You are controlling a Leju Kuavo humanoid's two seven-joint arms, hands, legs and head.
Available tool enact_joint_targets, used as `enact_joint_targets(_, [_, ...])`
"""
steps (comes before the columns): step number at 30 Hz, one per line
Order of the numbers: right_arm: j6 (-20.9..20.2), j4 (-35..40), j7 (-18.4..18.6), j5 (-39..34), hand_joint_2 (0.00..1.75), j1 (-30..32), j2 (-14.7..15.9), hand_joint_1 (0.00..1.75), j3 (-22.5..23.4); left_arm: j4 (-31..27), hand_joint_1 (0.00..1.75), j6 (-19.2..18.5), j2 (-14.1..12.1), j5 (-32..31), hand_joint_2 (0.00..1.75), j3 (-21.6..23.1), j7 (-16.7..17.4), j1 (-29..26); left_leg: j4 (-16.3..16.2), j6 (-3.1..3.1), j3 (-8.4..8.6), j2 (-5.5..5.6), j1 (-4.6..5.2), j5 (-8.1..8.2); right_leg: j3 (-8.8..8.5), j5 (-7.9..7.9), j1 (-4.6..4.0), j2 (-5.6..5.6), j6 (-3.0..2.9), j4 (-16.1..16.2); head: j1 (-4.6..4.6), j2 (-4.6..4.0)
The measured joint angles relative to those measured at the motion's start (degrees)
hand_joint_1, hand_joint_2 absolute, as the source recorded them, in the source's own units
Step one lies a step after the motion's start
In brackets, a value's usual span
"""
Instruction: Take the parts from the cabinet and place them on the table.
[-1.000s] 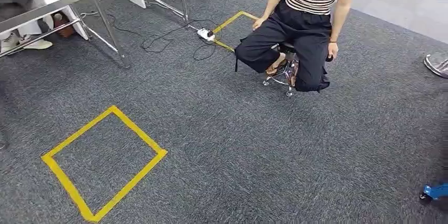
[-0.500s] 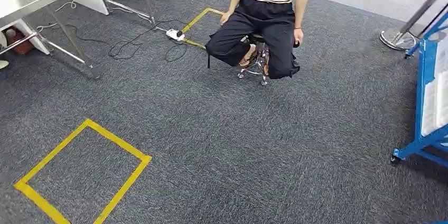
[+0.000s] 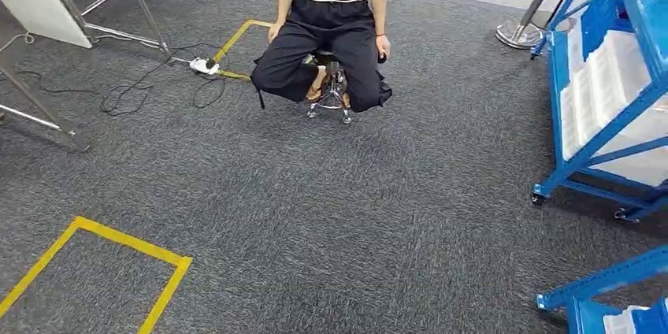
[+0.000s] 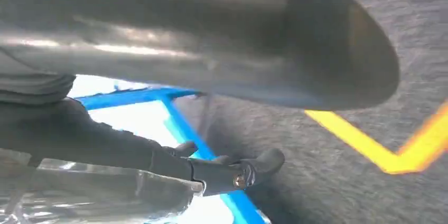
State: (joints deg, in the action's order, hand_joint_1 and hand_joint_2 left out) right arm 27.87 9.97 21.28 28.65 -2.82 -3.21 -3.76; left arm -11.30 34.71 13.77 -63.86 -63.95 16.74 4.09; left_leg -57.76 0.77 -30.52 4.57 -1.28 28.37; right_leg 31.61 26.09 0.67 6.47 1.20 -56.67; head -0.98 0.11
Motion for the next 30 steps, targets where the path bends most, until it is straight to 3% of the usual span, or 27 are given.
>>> enact_joint_targets(2, [0.30, -0.02, -0.96, -0.02, 0.00, -0.07, -0.17, 0.00, 0.00, -0.02, 0.00, 0.02, -0.13, 0.56, 0.00, -0.02, -1.17, 0.60, -0.03, 0.51, -0.27, -0.95, 0.46, -0.21, 0.52, -0.49, 0.45, 1.13, 0.77, 0.30, 0.00, 0.00])
enact_joint_targets(3, [0.37, -0.02, -0.98, -0.07, 0.00, -0.08, -0.15, 0.00, 0.00, -0.02, 0.00, 0.02, -0.13, 0.72, 0.00, -0.04, -1.24, 0.78, 0.64, 1.11, -0.09, -1.85, 0.06, -0.65, 1.05, -0.43, 0.38, 1.54, 1.21, 0.21, 0.04, 0.00])
enact_joint_targets(4, [0.41, -0.02, -1.02, -0.09, 0.00, -0.10, -0.17, 0.00, 0.00, -0.04, 0.00, 0.04, -0.17, 0.70, 0.00, -0.04, -1.35, 0.86, 0.84, 1.51, 0.04, -2.63, 0.05, -0.90, 1.64, 0.28, 0.32, -1.33, 1.12, -1.16, 0.00, 0.00])
enact_joint_targets(5, [0.41, -0.02, -1.04, -0.11, 0.00, -0.26, -0.31, 0.00, 0.00, -0.07, 0.00, 0.09, -0.22, 0.70, 0.00, -0.07, -1.41, 0.87, 0.88, 1.92, -0.11, -3.29, 0.18, -0.96, 3.28, 2.09, 0.20, -3.81, 0.80, -4.31, 0.51, 0.00])
enact_joint_targets(7, [0.52, -0.02, -1.19, -0.07, 0.00, -0.67, -0.35, 0.00, 0.00, -0.07, 0.00, 0.09, -0.28, 0.70, 0.00, -0.09, -1.41, 0.74, 0.86, 2.09, -0.26, -5.16, 0.59, -0.93, 7.79, 6.03, 0.28, -5.52, 0.43, -13.46, 0.64, 0.00])
enact_joint_targets(8, [0.52, -0.02, -1.26, -0.06, 0.00, -0.69, -0.37, 0.00, 0.00, -0.07, 0.00, 0.09, -0.35, 0.72, 0.00, -0.09, -1.41, 0.75, 0.84, 2.10, -0.36, -6.02, 0.66, -0.93, 9.65, 7.23, 0.30, -5.77, 0.50, -17.51, 0.74, 0.00])
enact_joint_targets(9, [0.52, -0.02, -1.26, -0.07, 0.00, -0.59, -0.37, 0.00, 0.00, -0.07, 0.00, 0.09, -0.42, 0.72, 0.00, -0.09, -1.41, 0.77, 0.84, 2.10, -0.38, -6.84, 0.72, -0.92, 10.08, 7.25, 0.33, -5.88, 0.85, -18.72, 0.70, 0.00])
enact_joint_targets(10, [0.52, -0.02, -1.26, -0.09, 0.00, -0.47, -0.37, 0.00, 0.00, -0.07, 0.00, 0.09, -0.46, 0.74, 0.00, -0.09, -1.44, 0.79, 0.83, 2.08, -0.37, -7.59, 0.73, -0.92, 8.97, 6.39, 0.37, -5.98, 1.25, -16.91, 0.74, 0.00])
enact_joint_targets(12, [0.52, -0.02, -1.26, -0.04, 0.00, -0.42, -0.35, 0.00, 0.00, -0.07, 0.00, 0.09, -0.44, 0.78, 0.00, -0.09, -1.44, 0.83, 0.83, 1.96, -0.23, -8.92, 0.73, -0.84, 3.33, 2.88, 0.42, -7.04, 2.04, -6.94, 0.76, 0.00])
enact_joint_targets(13, [0.52, -0.02, -1.28, 0.02, 0.00, -0.54, -0.35, 0.00, 0.00, -0.07, 0.00, 0.09, -0.44, 0.81, 0.00, -0.11, -1.44, 0.88, 0.78, 1.77, 0.01, -9.47, 0.85, -0.76, 0.12, 1.51, 0.31, -9.68, 2.06, -1.60, 0.83, 0.00])
enact_joint_targets(14, [0.52, -0.02, -1.31, 0.07, 0.00, -0.79, -0.39, 0.00, 0.00, -0.07, 0.00, 0.11, -0.42, 0.83, 0.00, -0.11, -1.46, 0.86, 0.68, 1.29, -0.01, -9.99, 1.33, -0.43, -0.60, 1.27, -0.06, -11.86, 1.56, -0.15, 0.79, 0.00])
enact_joint_targets(18, [0.57, -0.04, -1.41, 0.26, 0.00, -0.63, -0.35, 0.00, 0.00, -0.07, 0.00, 0.31, -0.31, 1.22, 0.00, -0.15, -1.44, 1.14, 0.93, 0.01, 0.67, -12.23, 0.94, -0.42, 0.16, 0.66, -0.45, -9.02, 0.24, 0.06, 0.61, 0.00])
enact_joint_targets(19, [0.57, -0.07, -1.41, 0.35, 0.00, -0.54, -0.35, 0.00, 0.00, -0.07, 0.00, 0.35, -0.24, 1.22, 0.00, -0.18, -1.41, 1.17, 0.47, -0.50, 0.38, -10.79, 0.53, 0.00, -0.47, 0.27, 0.31, -8.39, -0.29, 0.41, 0.64, 0.00])
enact_joint_targets(20, [0.57, -0.07, -1.35, 0.39, 0.00, -0.53, -0.24, 0.00, 0.02, -0.07, 0.00, 0.46, -0.26, 1.20, 0.00, -0.17, -1.44, 1.20, -1.20, -0.65, -0.18, -7.62, 0.43, 1.53, -0.41, 0.17, 0.22, -7.76, -0.48, 0.39, 0.26, 0.00])
enact_joint_targets(21, [0.59, -0.07, -1.33, 0.48, 0.00, -0.61, -0.17, 0.00, 0.02, -0.07, 0.00, 0.52, -0.26, 1.20, 0.00, -0.17, -1.44, 1.13, -4.54, -0.70, -1.56, -6.06, 0.40, 3.84, -0.33, 0.06, 0.15, -7.19, -0.67, 0.39, 0.17, 0.00])
enact_joint_targets(23, [0.59, -0.07, -1.33, 0.52, 0.00, -0.78, -0.44, 0.00, 0.02, -0.07, 0.00, 0.55, -0.28, 1.22, 0.00, -0.26, -1.35, 0.93, -13.49, -0.82, -5.75, -4.88, 0.44, 7.98, -0.19, -0.13, -0.17, -5.76, -0.96, 0.33, 0.18, 0.00])
enact_joint_targets(24, [0.57, -0.07, -1.33, 0.50, 0.00, -0.70, -0.46, 0.00, 0.02, -0.07, 0.00, 0.55, -0.31, 1.22, 0.00, -0.33, -1.35, 0.89, -16.40, -0.76, -7.35, -4.70, 0.45, 8.46, -0.15, -0.19, -0.34, -4.97, -1.05, 0.31, 0.18, 0.00])
enact_joint_targets(25, [0.57, -0.09, -1.33, 0.52, 0.00, -0.64, -0.46, 0.00, 0.02, -0.07, 0.00, 0.57, -0.31, 1.22, 0.00, -0.37, -1.30, 0.88, -16.33, -0.58, -7.58, -4.62, 0.48, 7.46, -0.18, -0.19, -0.43, -4.16, -1.05, 0.29, 0.22, 0.00])
enact_joint_targets(26, [0.57, -0.11, -1.33, 0.50, 0.00, -0.56, -0.41, 0.00, 0.02, -0.07, 0.00, 0.57, -0.31, 1.22, 0.00, -0.39, -1.30, 0.88, -13.66, -0.33, -6.54, -4.47, 0.48, 5.21, -0.23, -0.19, -0.47, -3.35, -1.05, 0.23, 0.17, 0.00])
enact_joint_targets(27, [0.57, -0.11, -1.33, 0.50, 0.00, -0.55, -0.41, 0.00, 0.02, -0.07, 0.00, 0.57, -0.31, 1.22, 0.00, -0.39, -1.30, 0.89, -9.23, -0.09, -4.47, -4.19, 0.48, 2.51, -0.33, -0.20, -0.48, -2.57, -1.04, 0.18, 0.22, 0.00])
enact_joint_targets(28, [0.57, -0.11, -1.33, 0.53, 0.00, -0.57, -0.44, 0.00, 0.02, -0.07, 0.00, 0.59, -0.33, 1.22, 0.00, -0.39, -1.30, 0.89, -4.14, 0.17, -2.02, -3.19, 0.46, -0.07, -0.44, -0.20, -0.48, -1.83, -1.03, 0.14, 0.17, 0.00])
enact_joint_targets(29, [0.59, -0.11, -1.33, 0.50, 0.00, -0.58, -0.50, 0.00, 0.02, -0.07, 0.00, 0.63, -0.42, 1.22, 0.00, -0.42, -1.30, 0.90, -0.73, 0.50, -0.33, -0.50, 0.42, -0.60, -0.38, -0.20, -0.37, -1.27, -1.00, 0.10, 0.20, 0.00])
enact_joint_targets(30, [0.59, -0.11, -1.33, 0.50, 0.00, -0.78, -0.50, 0.00, 0.02, -0.07, 0.00, 0.66, -0.41, 1.22, 0.00, -0.48, -1.30, 0.91, 0.22, 0.47, -0.12, 0.08, 0.41, -0.29, -0.01, -0.24, -0.85, -0.61, -0.80, -0.22, 0.28, 0.00])
